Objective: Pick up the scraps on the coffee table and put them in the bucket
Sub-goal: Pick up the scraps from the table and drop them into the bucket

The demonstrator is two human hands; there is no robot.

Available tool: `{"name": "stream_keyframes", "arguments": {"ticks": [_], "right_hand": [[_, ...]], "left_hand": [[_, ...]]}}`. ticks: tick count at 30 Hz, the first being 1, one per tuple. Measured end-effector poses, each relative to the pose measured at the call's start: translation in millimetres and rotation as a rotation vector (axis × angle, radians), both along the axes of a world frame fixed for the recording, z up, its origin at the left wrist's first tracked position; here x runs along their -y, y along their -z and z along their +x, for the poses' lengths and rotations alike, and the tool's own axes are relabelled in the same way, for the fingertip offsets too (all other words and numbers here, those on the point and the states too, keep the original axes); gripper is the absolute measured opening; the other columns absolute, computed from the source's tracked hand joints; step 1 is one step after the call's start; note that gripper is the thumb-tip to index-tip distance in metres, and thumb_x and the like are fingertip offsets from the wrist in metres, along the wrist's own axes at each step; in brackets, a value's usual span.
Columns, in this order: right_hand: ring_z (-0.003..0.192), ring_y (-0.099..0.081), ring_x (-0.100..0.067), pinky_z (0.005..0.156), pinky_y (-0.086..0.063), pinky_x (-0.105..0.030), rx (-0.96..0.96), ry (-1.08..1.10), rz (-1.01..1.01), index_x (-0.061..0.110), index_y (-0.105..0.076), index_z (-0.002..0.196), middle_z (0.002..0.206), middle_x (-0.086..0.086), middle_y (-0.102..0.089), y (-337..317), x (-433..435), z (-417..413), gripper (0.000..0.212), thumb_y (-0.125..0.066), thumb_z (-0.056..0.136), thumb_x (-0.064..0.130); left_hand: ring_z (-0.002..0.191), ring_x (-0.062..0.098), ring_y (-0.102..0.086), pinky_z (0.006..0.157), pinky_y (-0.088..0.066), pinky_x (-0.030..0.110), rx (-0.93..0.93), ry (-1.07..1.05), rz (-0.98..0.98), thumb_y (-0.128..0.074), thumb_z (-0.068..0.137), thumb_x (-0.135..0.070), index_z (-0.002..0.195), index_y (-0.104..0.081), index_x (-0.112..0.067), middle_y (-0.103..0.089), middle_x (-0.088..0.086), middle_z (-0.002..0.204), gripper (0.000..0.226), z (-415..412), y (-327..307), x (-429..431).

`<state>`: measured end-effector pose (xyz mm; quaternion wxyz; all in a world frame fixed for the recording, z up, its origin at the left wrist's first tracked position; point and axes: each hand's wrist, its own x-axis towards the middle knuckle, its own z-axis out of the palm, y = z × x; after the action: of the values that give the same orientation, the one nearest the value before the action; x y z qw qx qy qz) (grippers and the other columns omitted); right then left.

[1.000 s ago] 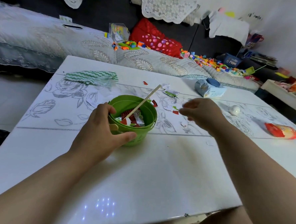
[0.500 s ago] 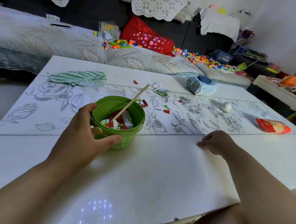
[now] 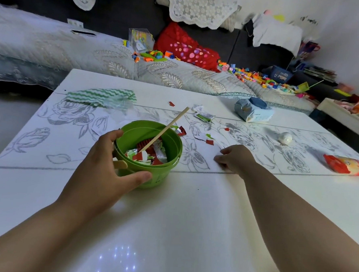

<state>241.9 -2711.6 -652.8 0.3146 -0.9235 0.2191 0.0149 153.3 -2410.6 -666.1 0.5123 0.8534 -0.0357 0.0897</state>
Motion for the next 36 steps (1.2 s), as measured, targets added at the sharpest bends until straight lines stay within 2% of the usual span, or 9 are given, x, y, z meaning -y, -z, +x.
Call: {"name": "stream_keyframes", "arguments": {"ticks": [3,6,9,14,19,23,26,33,36], "right_hand": [[0.068,-0.062,-0.022,0.084,-0.056,-0.038,-0.023,0.006,-0.010,0.001,-0.071,0.078,0.085,-0.020,-0.075,-0.7,-0.6,6.1,0.012,-0.071,0.075,0.013],[0.076,-0.063,-0.025,0.081,-0.054,-0.035,-0.047,-0.001,-0.043,-0.006,-0.070,0.090,0.097,-0.022,-0.072,1.1,0.6,12.1,0.029,-0.071,0.077,0.019],[0.082,-0.067,-0.027,0.084,-0.057,-0.035,-0.008,0.041,-0.063,0.003,-0.070,0.082,0.093,-0.016,-0.074,0.7,4.4,15.8,0.015,-0.073,0.075,0.016],[0.075,-0.063,-0.019,0.075,-0.045,-0.024,0.024,0.129,-0.132,0.006,-0.062,0.121,0.113,-0.011,-0.069,0.4,19.6,27.5,0.039,-0.066,0.085,0.023],[0.074,-0.061,-0.026,0.082,-0.054,-0.035,-0.077,0.104,-0.195,-0.001,-0.072,0.098,0.089,-0.016,-0.073,-0.4,22.3,45.0,0.029,-0.067,0.082,0.023],[0.066,-0.056,-0.029,0.069,-0.048,-0.034,-0.102,0.140,-0.145,0.002,-0.055,0.065,0.063,-0.015,-0.058,-1.6,22.2,49.2,0.029,-0.072,0.080,0.020],[0.073,-0.065,-0.031,0.076,-0.054,-0.036,-0.096,0.069,-0.213,0.000,-0.064,0.081,0.075,-0.016,-0.066,-2.9,20.5,46.9,0.027,-0.073,0.078,0.025],[0.062,-0.053,-0.011,0.057,-0.047,-0.022,0.290,-0.199,0.443,0.011,-0.067,0.091,0.077,-0.003,-0.061,-71.0,-55.0,-9.4,0.008,-0.069,0.084,0.012],[0.065,-0.058,-0.011,0.057,-0.053,-0.019,0.202,-0.484,0.370,0.015,-0.070,0.089,0.080,-0.004,-0.066,-101.9,-97.0,-32.7,0.009,-0.072,0.081,0.015]], "left_hand": [[0.087,-0.015,-0.048,0.069,-0.040,0.019,-0.004,0.002,-0.011,-0.082,0.058,-0.042,0.135,-0.028,-0.037,-0.046,-0.012,0.126,0.094,-0.2,-0.3,-0.5],[0.088,-0.014,-0.047,0.075,-0.041,0.025,-0.005,-0.001,-0.007,-0.082,0.058,-0.043,0.135,-0.027,-0.038,-0.045,-0.011,0.127,0.095,-1.5,-1.1,-0.5],[0.089,-0.014,-0.048,0.078,-0.042,0.028,-0.010,-0.005,-0.012,-0.082,0.057,-0.043,0.135,-0.027,-0.038,-0.045,-0.011,0.129,0.095,-2.3,-2.1,-1.1],[0.090,-0.014,-0.048,0.077,-0.043,0.027,-0.013,-0.006,-0.007,-0.081,0.056,-0.047,0.133,-0.027,-0.041,-0.046,-0.011,0.131,0.094,-1.8,-2.1,-0.7],[0.089,-0.014,-0.049,0.074,-0.041,0.023,-0.013,-0.006,0.029,-0.079,0.056,-0.051,0.133,-0.026,-0.042,-0.045,-0.011,0.132,0.095,1.2,-0.3,-0.5],[0.088,-0.015,-0.048,0.068,-0.039,0.015,-0.014,-0.011,0.025,-0.080,0.056,-0.050,0.133,-0.025,-0.043,-0.046,-0.013,0.132,0.094,1.1,0.3,-0.4],[0.088,-0.015,-0.048,0.068,-0.040,0.018,-0.016,-0.009,0.022,-0.081,0.057,-0.049,0.133,-0.025,-0.043,-0.046,-0.012,0.132,0.095,1.5,0.0,-0.5],[0.087,-0.012,-0.050,0.067,-0.040,0.017,-0.020,-0.011,0.031,-0.079,0.056,-0.051,0.134,-0.025,-0.040,-0.045,-0.011,0.129,0.095,-0.7,-2.2,-0.9],[0.086,-0.014,-0.049,0.067,-0.041,0.016,-0.025,-0.011,0.034,-0.079,0.056,-0.052,0.134,-0.025,-0.039,-0.043,-0.014,0.124,0.095,-1.5,-4.6,-0.2]]}}
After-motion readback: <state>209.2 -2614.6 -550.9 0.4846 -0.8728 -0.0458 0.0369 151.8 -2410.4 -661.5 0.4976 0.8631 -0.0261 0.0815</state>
